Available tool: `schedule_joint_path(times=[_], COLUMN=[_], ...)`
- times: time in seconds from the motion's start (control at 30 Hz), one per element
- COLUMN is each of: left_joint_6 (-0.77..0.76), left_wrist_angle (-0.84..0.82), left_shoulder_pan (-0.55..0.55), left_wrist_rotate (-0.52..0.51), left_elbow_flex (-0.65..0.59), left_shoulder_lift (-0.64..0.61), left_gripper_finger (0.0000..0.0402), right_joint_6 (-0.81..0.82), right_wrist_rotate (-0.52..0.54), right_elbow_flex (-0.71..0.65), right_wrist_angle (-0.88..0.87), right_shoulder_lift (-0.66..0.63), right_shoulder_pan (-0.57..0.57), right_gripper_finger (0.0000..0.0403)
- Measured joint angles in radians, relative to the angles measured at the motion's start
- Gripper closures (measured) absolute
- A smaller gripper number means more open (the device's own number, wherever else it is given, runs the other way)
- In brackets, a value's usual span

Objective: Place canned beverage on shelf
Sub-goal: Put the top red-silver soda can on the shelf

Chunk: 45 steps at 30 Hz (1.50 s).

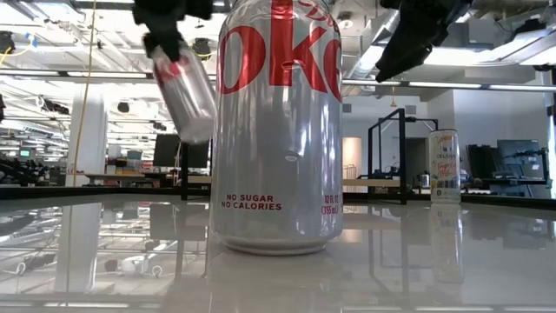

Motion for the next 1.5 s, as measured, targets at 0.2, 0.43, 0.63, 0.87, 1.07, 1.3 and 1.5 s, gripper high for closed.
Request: schedule_joint_path(times=[0.2,0.43,0.63,0.87,1.07,1.3,1.5], left_joint_6=[0.068,0.092,0.105,0.119,0.118,0.112,0.115], left_wrist_angle=[0.073,-0.075,-0.097,-0.108,-0.105,-0.110,-0.142], left_shoulder_pan=[-0.056,-0.061,-0.065,-0.065,-0.065,-0.065,-0.065], left_wrist_rotate=[-0.016,-0.025,-0.022,-0.016,-0.018,-0.015,-0.024], left_elbow_flex=[0.030,0.180,0.239,0.239,0.239,0.239,0.239], left_shoulder_lift=[0.212,0.379,0.412,0.413,0.412,0.412,0.389], left_gripper_finger=[0.0117,0.0117,0.0117,0.0090,0.0077,0.0076,0.0075], right_joint_6=[-0.003,-0.086,-0.128,-0.131,-0.113,-0.104,-0.103], right_wrist_rotate=[0.002,0.002,0.005,0.005,0.004,0.004,0.003], right_elbow_flex=[0.000,0.000,0.000,0.000,0.000,0.000,0.000], right_wrist_angle=[0.118,0.267,0.406,0.404,0.404,0.409,0.451], right_shoulder_lift=[0.077,0.228,0.320,0.341,0.340,0.340,0.364], right_shoulder_pan=[0.047,0.118,0.153,0.178,0.179,0.181,0.182], right_gripper_finger=[0.0056,0.0056,0.0056,0.0061,0.0066,0.0067,0.0067])
